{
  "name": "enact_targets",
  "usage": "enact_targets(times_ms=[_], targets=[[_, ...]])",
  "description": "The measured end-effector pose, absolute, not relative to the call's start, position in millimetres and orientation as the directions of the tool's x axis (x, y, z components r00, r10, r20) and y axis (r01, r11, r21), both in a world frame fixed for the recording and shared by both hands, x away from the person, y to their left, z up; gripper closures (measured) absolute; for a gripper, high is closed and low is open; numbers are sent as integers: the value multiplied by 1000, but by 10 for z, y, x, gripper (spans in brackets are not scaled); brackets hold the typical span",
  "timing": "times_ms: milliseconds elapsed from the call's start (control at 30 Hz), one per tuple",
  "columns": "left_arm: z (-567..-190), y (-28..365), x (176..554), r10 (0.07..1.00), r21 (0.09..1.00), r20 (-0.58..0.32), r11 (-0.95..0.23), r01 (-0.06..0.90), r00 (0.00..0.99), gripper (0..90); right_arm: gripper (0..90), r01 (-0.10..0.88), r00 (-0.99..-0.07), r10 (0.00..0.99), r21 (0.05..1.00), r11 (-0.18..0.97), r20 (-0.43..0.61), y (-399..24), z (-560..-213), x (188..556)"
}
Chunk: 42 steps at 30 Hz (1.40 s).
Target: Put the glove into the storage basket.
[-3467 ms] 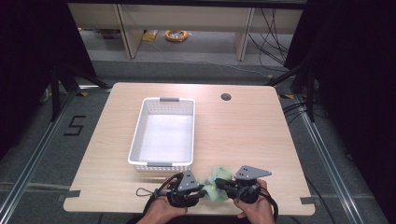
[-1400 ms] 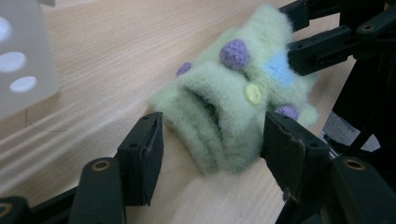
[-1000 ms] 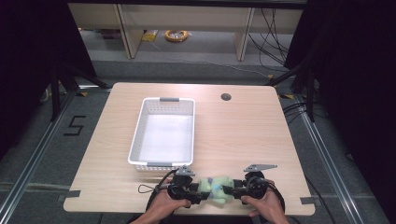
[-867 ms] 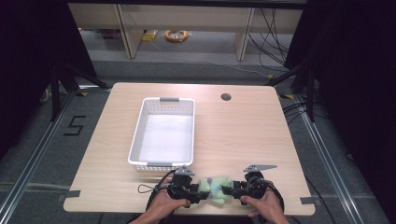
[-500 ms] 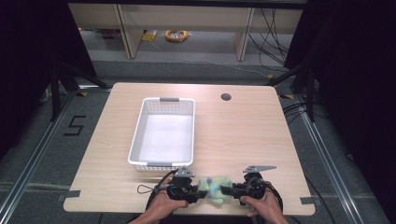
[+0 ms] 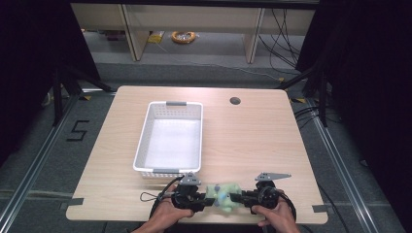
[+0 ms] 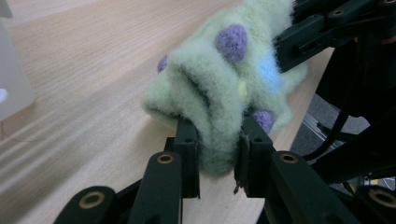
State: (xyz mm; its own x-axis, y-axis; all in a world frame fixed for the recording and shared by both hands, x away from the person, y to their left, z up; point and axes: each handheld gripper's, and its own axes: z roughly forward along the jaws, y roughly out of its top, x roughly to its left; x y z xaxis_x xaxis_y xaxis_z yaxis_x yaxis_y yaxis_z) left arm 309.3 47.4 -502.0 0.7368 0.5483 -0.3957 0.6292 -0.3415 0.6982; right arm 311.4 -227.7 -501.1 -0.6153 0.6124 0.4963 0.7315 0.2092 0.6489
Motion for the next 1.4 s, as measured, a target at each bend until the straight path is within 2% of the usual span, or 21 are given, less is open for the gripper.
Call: enact_targets(times_ms=[300,367,467,500,567,700,1400], targets=[[-4942,548,3045,535,714,-388,-341,612,751,728,726,706,-640,603,674,217,476,-2214,-4901,3066],[-4911,561,3040,535,718,-386,-338,609,752,728,727,729,-618,602,655,199,505,-2190,-4858,3035],[-4859,577,3033,530,728,-386,-327,602,755,728,727,690,-655,597,689,222,464,-2197,-4807,3055],[-4834,588,3027,531,729,-384,-328,601,755,728,727,704,-645,587,680,204,490,-2177,-4754,3030],[-4806,609,3030,523,731,-381,-335,594,763,728,727,683,-661,588,698,214,466,-2186,-4751,3044],[-4769,635,3021,526,731,-383,-331,597,760,728,727,702,-650,576,682,205,496,-2163,-4682,3016],[-4336,808,3123,552,765,-328,-322,559,767,727,728,625,-719,554,738,252,420,-1993,-4243,3195]])
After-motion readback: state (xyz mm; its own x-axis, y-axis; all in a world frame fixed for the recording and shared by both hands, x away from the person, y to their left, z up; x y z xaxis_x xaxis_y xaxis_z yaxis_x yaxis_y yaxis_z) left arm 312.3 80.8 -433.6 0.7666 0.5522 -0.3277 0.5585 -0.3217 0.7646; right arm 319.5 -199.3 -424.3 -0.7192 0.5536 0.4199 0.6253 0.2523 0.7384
